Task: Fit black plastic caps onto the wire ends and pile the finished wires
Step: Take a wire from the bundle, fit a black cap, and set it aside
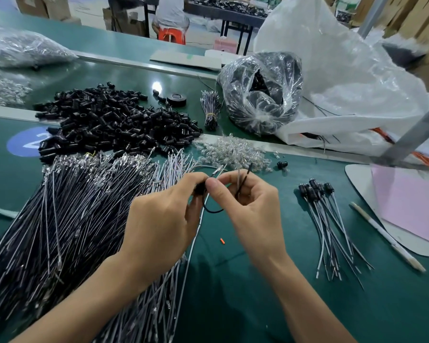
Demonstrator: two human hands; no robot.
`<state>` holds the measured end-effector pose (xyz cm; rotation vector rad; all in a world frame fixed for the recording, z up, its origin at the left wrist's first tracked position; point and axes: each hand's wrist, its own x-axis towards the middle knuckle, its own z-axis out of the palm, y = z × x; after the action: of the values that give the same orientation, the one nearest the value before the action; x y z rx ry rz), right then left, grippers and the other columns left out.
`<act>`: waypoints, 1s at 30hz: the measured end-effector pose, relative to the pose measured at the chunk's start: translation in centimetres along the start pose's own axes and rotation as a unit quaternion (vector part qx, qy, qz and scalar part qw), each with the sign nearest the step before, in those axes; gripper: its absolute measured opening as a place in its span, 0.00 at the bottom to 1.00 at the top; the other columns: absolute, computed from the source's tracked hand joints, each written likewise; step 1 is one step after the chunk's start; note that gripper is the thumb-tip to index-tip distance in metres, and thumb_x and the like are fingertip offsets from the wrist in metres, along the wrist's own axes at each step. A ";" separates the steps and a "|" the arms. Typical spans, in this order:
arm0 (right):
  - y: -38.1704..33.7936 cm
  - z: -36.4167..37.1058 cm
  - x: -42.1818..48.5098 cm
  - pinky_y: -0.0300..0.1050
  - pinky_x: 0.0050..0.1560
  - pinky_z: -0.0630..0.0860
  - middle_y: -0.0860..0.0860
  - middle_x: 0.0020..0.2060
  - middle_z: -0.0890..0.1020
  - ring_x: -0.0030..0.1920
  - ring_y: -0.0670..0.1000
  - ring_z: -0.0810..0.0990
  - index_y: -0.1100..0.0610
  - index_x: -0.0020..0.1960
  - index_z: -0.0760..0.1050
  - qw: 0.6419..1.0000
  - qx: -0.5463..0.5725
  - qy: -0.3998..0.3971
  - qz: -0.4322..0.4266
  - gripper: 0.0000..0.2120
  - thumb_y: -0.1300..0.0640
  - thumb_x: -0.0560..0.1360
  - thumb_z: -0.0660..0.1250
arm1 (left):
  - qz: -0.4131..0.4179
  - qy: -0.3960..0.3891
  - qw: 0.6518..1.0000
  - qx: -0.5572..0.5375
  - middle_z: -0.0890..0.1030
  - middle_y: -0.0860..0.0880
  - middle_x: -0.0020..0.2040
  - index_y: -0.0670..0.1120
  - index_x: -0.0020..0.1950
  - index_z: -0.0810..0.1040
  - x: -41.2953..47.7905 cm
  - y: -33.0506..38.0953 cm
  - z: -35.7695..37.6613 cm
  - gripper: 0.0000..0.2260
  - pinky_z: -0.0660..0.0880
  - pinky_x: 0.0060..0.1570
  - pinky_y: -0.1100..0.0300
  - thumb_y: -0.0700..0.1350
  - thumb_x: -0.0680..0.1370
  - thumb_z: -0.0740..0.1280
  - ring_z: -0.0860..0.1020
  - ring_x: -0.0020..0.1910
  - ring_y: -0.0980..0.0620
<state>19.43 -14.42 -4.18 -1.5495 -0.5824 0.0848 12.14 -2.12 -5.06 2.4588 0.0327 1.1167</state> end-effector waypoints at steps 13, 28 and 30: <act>0.0 -0.3 0.4 0.47 0.39 0.72 0.64 0.36 0.81 0.35 0.50 0.73 0.60 0.39 0.81 0.999 -0.004 0.012 0.046 0.09 0.55 0.73 0.74 | 0.083 0.002 0.993 0.085 0.84 0.51 0.35 0.42 0.52 0.84 -0.5 -0.5 0.0 0.09 0.66 0.28 0.59 0.36 0.72 0.71 0.76 0.24 0.48; -0.1 -1.1 0.8 0.29 0.39 0.73 0.44 0.32 0.82 0.35 0.39 0.77 0.58 0.43 0.81 0.997 0.039 -0.072 -0.004 0.04 0.61 0.76 0.69 | -0.233 -0.060 0.892 -0.383 0.86 0.48 0.40 0.43 0.49 0.79 1.1 -0.2 -0.5 0.10 0.82 0.43 0.55 0.45 0.70 0.71 0.84 0.39 0.51; 0.1 -1.0 0.7 0.37 0.42 0.75 0.49 0.34 0.83 0.37 0.44 0.78 0.57 0.42 0.82 0.997 0.035 -0.070 0.005 0.04 0.59 0.75 0.71 | -0.224 -0.055 0.888 -0.398 0.85 0.48 0.38 0.42 0.48 0.78 1.0 0.0 -0.4 0.09 0.81 0.38 0.60 0.44 0.70 0.71 0.84 0.35 0.52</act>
<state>20.47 -15.05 -3.94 -1.4859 -0.6744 0.2208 12.55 -1.74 -4.10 1.6475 0.0836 0.6047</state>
